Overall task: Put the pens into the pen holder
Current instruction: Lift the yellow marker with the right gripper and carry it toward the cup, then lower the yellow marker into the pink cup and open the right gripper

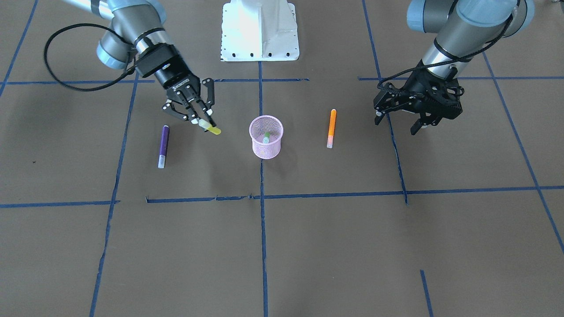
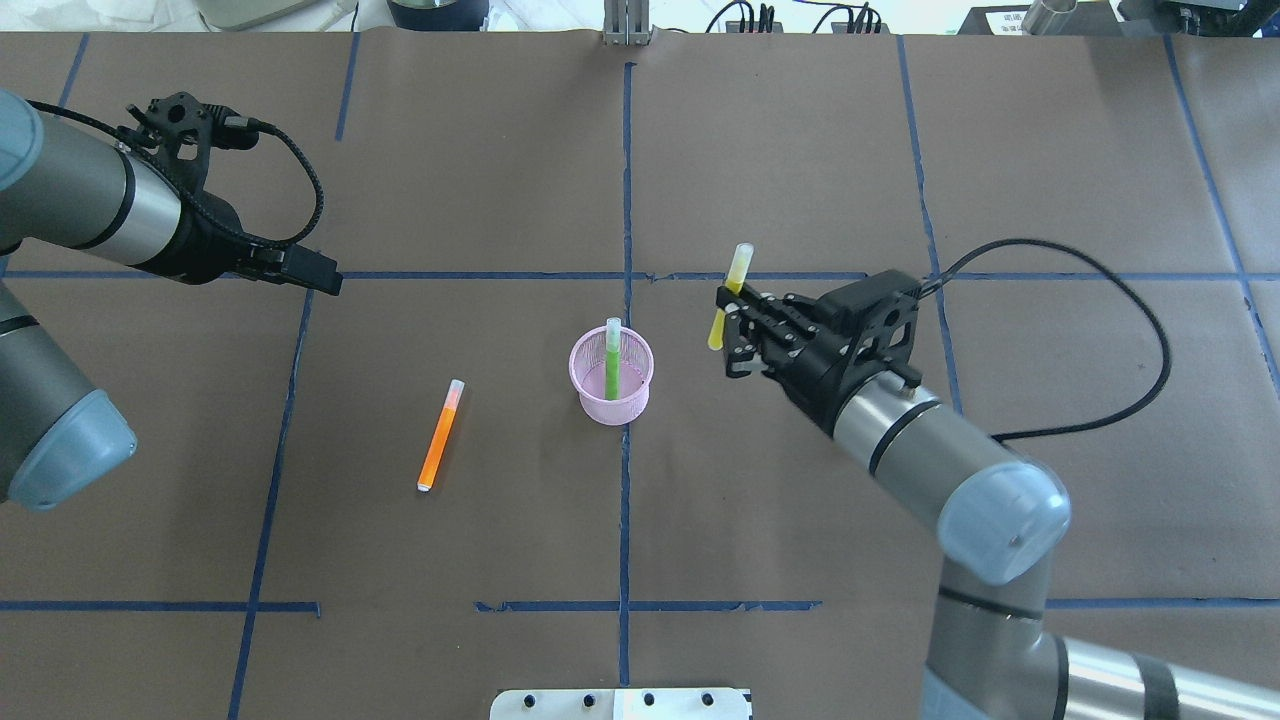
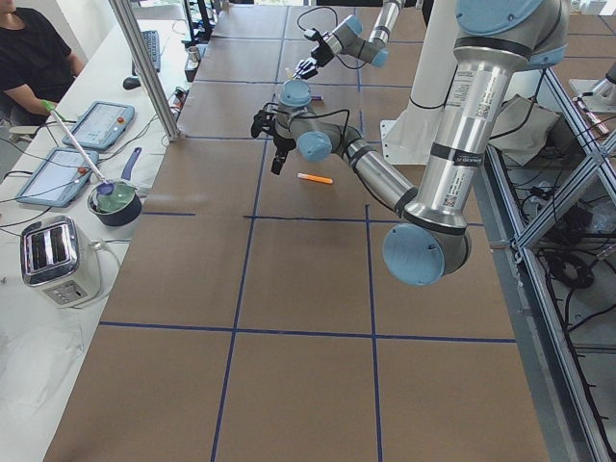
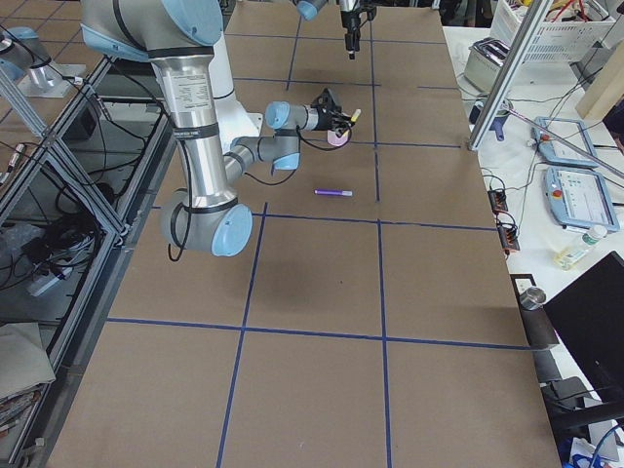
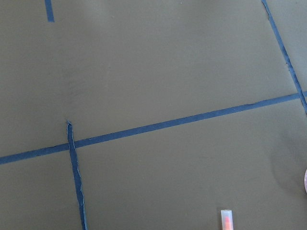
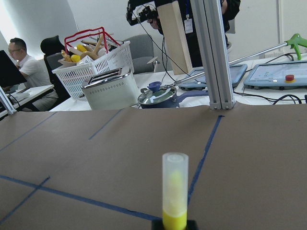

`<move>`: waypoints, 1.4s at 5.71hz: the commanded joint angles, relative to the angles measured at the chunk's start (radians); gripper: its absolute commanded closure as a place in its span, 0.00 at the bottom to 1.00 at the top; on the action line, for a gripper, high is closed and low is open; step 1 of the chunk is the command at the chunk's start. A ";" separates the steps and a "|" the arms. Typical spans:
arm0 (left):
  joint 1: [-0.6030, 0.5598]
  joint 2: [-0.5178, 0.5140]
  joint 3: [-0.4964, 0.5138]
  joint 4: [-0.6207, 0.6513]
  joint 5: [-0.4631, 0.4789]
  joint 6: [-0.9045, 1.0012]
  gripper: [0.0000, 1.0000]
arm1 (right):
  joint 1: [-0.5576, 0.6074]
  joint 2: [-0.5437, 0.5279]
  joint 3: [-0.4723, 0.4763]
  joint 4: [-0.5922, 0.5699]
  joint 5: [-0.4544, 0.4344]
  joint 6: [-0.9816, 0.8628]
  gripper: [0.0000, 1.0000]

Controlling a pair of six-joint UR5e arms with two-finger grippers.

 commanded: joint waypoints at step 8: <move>0.068 -0.051 0.041 -0.001 0.010 -0.033 0.00 | -0.104 0.215 -0.147 -0.169 -0.216 -0.011 0.10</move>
